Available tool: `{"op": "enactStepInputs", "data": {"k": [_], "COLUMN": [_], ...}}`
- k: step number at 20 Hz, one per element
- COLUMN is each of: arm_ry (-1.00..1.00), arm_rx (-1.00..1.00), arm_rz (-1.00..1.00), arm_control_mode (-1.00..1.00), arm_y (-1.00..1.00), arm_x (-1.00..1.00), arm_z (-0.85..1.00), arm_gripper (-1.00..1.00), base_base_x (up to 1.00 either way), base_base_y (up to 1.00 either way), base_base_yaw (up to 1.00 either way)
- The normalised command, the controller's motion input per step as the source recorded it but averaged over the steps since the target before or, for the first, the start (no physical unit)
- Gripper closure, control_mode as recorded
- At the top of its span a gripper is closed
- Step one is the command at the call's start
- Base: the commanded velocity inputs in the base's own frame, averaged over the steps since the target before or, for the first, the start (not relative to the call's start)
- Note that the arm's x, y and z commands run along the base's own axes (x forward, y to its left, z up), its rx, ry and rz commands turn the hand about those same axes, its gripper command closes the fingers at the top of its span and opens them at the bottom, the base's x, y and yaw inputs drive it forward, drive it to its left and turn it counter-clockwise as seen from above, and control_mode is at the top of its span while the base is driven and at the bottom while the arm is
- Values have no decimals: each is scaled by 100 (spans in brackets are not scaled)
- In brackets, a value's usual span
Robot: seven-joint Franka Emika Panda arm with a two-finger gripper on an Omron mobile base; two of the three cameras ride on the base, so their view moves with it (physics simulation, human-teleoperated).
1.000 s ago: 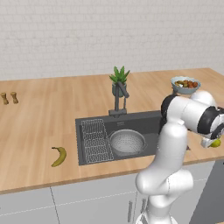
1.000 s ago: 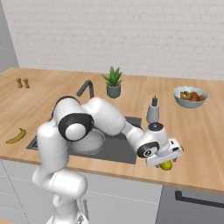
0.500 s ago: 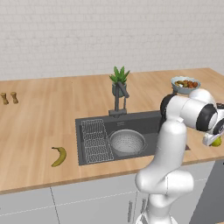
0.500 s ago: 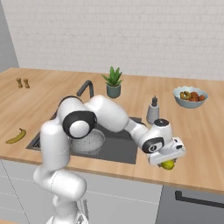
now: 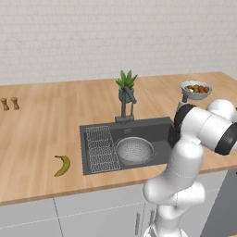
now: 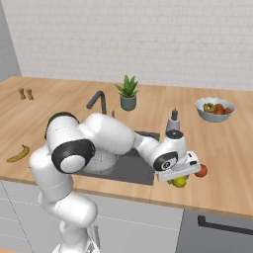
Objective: Put the colander in the sink, put the banana, pear, orange in the colander, and turn on the sink faucet and pour water over the colander.
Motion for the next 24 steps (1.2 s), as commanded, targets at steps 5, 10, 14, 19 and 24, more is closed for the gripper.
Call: {"op": "enactStepInputs", "data": {"k": [5,10,14,19,24], "arm_ry": [-6,1,1,0,8], "arm_rx": [0,0,2,15,35], "arm_rz": [0,0,0,0,0], "arm_control_mode": [-100,-100,-100,-100,-100], "arm_y": [100,100,97,74,46], "arm_x": [2,24,35,52,64], "arm_z": [9,17,25,20,1], "arm_gripper": [100,100,100,100,100], "base_base_x": [0,0,0,0,0], "base_base_y": [0,0,0,0,0], "base_base_yaw": [0,0,0,0,0]}}
